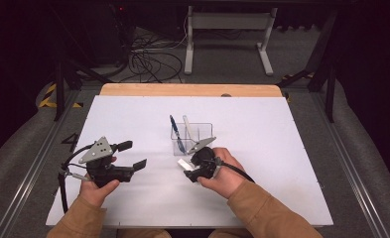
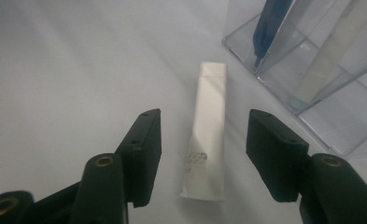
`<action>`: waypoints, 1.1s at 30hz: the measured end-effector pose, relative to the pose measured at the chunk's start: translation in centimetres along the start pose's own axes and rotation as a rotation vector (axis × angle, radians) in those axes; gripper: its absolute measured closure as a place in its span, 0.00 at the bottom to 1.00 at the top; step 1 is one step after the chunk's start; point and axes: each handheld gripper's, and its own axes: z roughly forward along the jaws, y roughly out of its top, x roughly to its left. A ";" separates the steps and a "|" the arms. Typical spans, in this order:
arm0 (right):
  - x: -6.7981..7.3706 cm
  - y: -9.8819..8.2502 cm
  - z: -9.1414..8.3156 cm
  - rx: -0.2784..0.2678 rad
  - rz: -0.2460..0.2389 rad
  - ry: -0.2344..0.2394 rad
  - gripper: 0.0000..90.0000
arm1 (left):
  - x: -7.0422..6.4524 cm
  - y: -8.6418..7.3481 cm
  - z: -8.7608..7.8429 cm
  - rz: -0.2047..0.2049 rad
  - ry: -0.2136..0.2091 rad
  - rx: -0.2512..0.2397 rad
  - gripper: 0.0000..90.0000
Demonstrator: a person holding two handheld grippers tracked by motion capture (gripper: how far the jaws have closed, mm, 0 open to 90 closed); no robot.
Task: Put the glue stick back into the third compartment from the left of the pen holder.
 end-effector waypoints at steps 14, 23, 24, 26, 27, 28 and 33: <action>0.2 -0.3 1.6 0.129 -0.015 -0.030 0.57 | 0.0 0.0 0.1 -0.002 -0.005 -0.001 0.20; 0.4 -0.6 1.9 0.173 -0.018 -0.042 0.62 | 0.0 0.0 0.1 -0.003 -0.006 -0.001 0.20; 0.4 -0.6 2.0 0.176 -0.017 -0.042 0.62 | 0.0 0.0 0.1 -0.003 -0.006 0.000 0.20; 0.4 -0.6 2.0 0.177 -0.013 -0.044 0.63 | -0.1 -0.1 0.1 -0.006 -0.009 0.003 0.20; 0.4 -0.6 2.0 0.178 -0.012 -0.046 0.64 | 0.0 -0.1 0.2 -0.002 -0.009 0.003 0.20; 0.5 -0.6 2.0 0.180 -0.011 -0.048 0.65 | -0.1 0.0 0.2 -0.002 -0.009 0.003 0.20; 0.7 -0.4 2.0 0.190 0.004 -0.061 0.74 | -0.1 0.0 0.1 -0.003 -0.008 -0.001 0.20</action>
